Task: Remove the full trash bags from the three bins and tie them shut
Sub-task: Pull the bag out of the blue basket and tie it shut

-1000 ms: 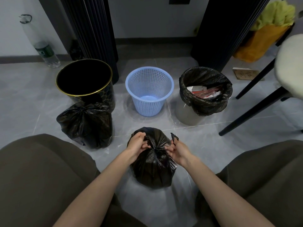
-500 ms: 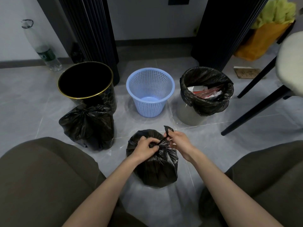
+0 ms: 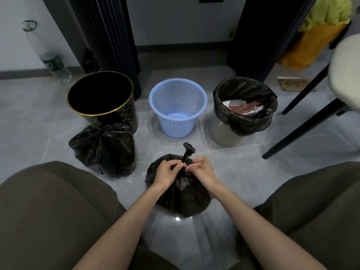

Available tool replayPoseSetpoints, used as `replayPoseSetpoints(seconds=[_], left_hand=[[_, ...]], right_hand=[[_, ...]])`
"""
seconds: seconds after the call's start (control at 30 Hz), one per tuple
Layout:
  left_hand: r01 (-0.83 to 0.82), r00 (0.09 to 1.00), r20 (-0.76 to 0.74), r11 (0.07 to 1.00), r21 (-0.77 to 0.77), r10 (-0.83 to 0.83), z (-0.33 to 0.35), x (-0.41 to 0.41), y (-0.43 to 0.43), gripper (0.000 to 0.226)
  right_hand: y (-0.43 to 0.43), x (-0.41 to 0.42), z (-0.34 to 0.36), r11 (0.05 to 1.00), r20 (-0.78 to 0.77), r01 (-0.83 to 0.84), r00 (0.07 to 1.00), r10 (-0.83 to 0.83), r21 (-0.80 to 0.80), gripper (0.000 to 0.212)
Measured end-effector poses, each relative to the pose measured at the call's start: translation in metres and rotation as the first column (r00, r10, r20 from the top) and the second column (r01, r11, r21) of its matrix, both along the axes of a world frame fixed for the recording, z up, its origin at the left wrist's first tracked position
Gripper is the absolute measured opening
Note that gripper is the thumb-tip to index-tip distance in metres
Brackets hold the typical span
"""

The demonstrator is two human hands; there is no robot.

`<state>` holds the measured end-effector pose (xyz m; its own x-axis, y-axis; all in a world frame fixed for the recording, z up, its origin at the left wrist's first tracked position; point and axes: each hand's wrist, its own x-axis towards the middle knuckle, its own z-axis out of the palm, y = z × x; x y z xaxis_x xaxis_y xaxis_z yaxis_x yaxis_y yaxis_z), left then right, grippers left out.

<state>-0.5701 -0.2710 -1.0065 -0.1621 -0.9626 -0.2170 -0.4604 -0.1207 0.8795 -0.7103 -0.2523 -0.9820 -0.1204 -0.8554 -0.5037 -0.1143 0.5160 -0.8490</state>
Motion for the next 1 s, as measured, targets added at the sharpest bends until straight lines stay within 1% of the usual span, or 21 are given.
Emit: replayPoseSetpoints(seconds=[0.1, 0.2, 0.23, 0.33, 0.4, 0.47, 0.53, 0.6, 0.67, 0.73, 0.83, 0.9, 0.93, 1.0], left_hand=[[-0.079, 0.99, -0.117, 0.996, 0.04, 0.083, 0.005, 0.003, 0.001, 0.018], [-0.203, 0.938, -0.248, 0.965, 0.169, 0.241, 0.014, 0.003, 0.002, 0.017], [-0.231, 0.918, -0.274, 0.949, 0.215, 0.286, 0.015, 0.004, 0.001, 0.018], [-0.267, 0.879, -0.292, 0.896, 0.354, 0.377, 0.015, 0.005, 0.001, 0.018], [-0.258, 0.874, -0.287, 0.875, 0.409, 0.392, 0.015, 0.005, 0.002, 0.017], [-0.243, 0.887, -0.269, 0.875, 0.419, 0.375, 0.014, 0.005, 0.002, 0.017], [-0.227, 0.894, -0.271, 0.881, 0.415, 0.358, 0.014, 0.005, 0.0, 0.019], [-0.208, 0.899, -0.274, 0.883, 0.421, 0.343, 0.013, 0.006, -0.001, 0.019], [-0.204, 0.897, -0.269, 0.868, 0.452, 0.351, 0.011, 0.007, -0.001, 0.02], [-0.204, 0.899, -0.252, 0.851, 0.483, 0.358, 0.011, 0.008, 0.0, 0.022], [-0.176, 0.924, -0.229, 0.874, 0.454, 0.305, 0.011, 0.008, 0.003, 0.023], [-0.177, 0.94, -0.193, 0.886, 0.429, 0.281, 0.017, 0.006, 0.002, 0.022], [-0.175, 0.953, -0.156, 0.89, 0.421, 0.261, 0.019, 0.006, 0.002, 0.021], [-0.143, 0.981, -0.063, 0.9, 0.411, 0.185, 0.02, 0.007, 0.002, 0.028]], right_hand=[[0.003, 0.011, -0.008, 0.988, -0.121, -0.137, 0.984, 0.128, -0.068, 0.021], [0.002, 0.015, -0.009, 0.951, -0.262, -0.297, 0.928, 0.267, -0.082, 0.023], [0.002, 0.015, -0.012, 0.939, -0.284, -0.333, 0.912, 0.298, -0.085, 0.024], [0.004, 0.017, -0.018, 0.91, -0.322, -0.404, 0.878, 0.355, -0.097, 0.026], [0.006, 0.018, -0.02, 0.903, -0.368, -0.41, 0.865, 0.341, -0.127, 0.023], [0.008, 0.019, -0.022, 0.931, -0.326, -0.329, 0.908, 0.264, -0.161, 0.018], [0.01, 0.02, -0.023, 0.959, -0.228, -0.23, 0.955, 0.19, -0.164, 0.015], [0.011, 0.02, -0.023, 0.982, -0.076, -0.14, 0.988, 0.131, -0.126, 0.013], [0.011, 0.019, -0.021, 0.997, 0.098, -0.058, 0.993, 0.063, -0.055, 0.013], [0.011, 0.017, -0.018, 0.999, 0.191, -0.04, 0.981, 0.036, 0.017, 0.013], [0.012, 0.012, -0.018, 0.993, 0.195, -0.114, 0.975, 0.107, 0.027, 0.02], [0.012, 0.012, -0.016, 0.991, 0.186, -0.135, 0.974, 0.131, 0.009, 0.018], [0.011, 0.012, -0.015, 0.992, 0.162, -0.129, 0.979, 0.127, 0.003, 0.015], [0.01, 0.014, -0.015, 0.996, 0.077, -0.084, 0.993, 0.084, -0.009, 0.015]])
